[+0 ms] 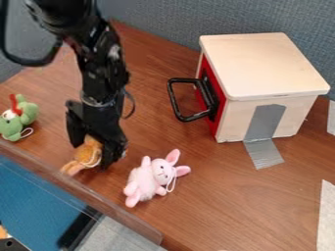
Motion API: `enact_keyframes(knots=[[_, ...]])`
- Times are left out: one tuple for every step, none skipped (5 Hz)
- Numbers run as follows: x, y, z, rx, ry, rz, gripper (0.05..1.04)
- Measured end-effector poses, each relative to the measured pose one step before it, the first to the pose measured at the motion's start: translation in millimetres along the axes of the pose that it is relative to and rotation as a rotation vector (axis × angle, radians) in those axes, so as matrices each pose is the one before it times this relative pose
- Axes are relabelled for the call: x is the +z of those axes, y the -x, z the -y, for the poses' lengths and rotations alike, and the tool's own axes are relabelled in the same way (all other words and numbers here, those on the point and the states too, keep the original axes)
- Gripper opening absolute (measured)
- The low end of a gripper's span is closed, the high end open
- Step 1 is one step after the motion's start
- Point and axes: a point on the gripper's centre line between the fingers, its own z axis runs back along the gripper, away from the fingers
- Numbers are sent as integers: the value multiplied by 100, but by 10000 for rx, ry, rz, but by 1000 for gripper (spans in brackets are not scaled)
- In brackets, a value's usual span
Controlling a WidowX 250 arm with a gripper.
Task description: Move the brown toy to the left side of the table
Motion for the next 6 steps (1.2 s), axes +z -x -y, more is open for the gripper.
enact_keyframes(knots=[[-359,-297,-646,156,18,6,946],[1051,232,-857,316,56,102,717],[2163,-949,-2038,502,-63,542,612],[1080,-2107,-3017,504,-266,436,602],[-715,-2225,-3509,801,-251,179,602],[-1153,-2076,-2289,583,-38,72,601]])
